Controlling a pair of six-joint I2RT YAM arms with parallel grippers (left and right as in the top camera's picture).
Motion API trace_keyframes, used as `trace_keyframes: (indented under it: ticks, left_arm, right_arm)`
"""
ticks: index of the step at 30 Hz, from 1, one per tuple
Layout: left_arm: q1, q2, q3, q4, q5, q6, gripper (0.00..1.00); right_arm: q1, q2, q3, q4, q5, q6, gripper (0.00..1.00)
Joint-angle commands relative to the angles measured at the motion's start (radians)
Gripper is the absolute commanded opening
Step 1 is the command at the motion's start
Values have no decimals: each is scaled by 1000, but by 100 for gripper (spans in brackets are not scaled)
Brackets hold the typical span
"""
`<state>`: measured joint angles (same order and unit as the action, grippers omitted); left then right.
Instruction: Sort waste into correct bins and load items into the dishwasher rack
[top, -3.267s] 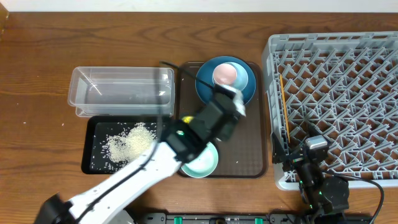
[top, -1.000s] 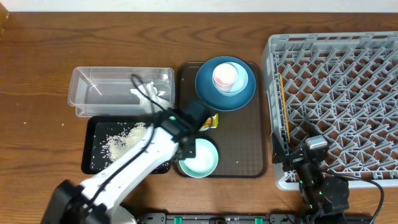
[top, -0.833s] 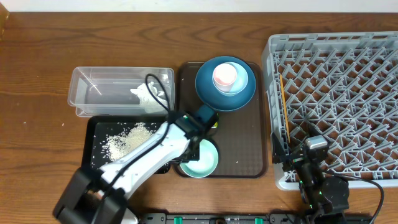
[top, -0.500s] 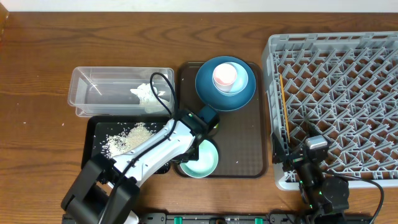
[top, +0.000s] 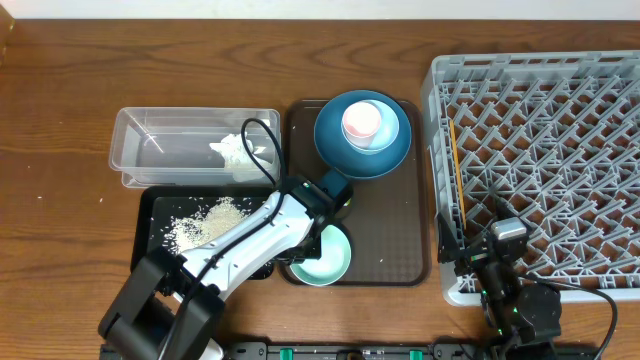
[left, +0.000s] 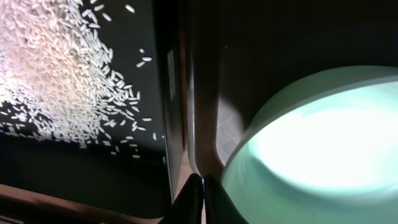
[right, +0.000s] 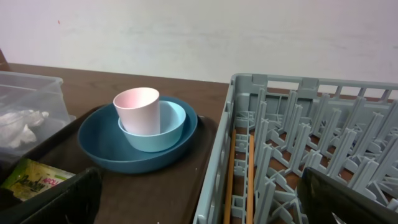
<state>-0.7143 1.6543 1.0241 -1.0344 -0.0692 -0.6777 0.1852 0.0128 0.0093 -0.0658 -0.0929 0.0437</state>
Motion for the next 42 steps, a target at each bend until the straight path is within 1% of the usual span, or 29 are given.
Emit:
trace_keyframes:
  ticks: [1, 10, 12, 15, 20, 25, 28, 30, 33, 37, 40, 42]
  left_arm:
    - [-1, 5, -9, 0, 18, -8, 6]
    - [-3, 5, -9, 16, 18, -8, 6]
    - [-3, 5, -9, 18, 37, -8, 6]
    - [-3, 5, -9, 48, 118, 24, 6]
    - [-6, 5, -9, 159, 289, 106, 6]
    - [-6, 5, -9, 248, 351, 109, 7]
    - [-6, 5, -9, 277, 353, 109, 7]
    - [-6, 4, -8, 297, 352, 133, 8]
    - [-2, 1, 11, 302, 332, 154, 11]
    - [4, -3, 50, 307, 240, 151, 12]
    - [11, -3, 66, 341, 157, 110, 14]
    - [19, -3, 66, 377, 130, 74, 16]
  right_arm:
    - [3, -2, -4, -1, 7, -8, 99]
    - [3, -2, -4, -1, 7, -8, 99]
    - [3, -2, -4, -1, 7, -8, 99]
    - [3, -2, -4, -1, 7, -8, 99]
    - [3, -2, -4, -1, 7, -8, 99]
    - [3, -2, -4, -1, 7, -8, 99]
    - [3, -2, -4, -1, 7, -8, 99]
    - [3, -2, -4, -1, 7, -8, 99]
    - [3, -2, -4, -1, 7, -8, 99]
    - [3, -2, -4, -1, 7, -8, 99]
    - [3, -2, -4, -1, 7, -8, 99]
    - [3, -2, -4, -1, 7, -8, 99]
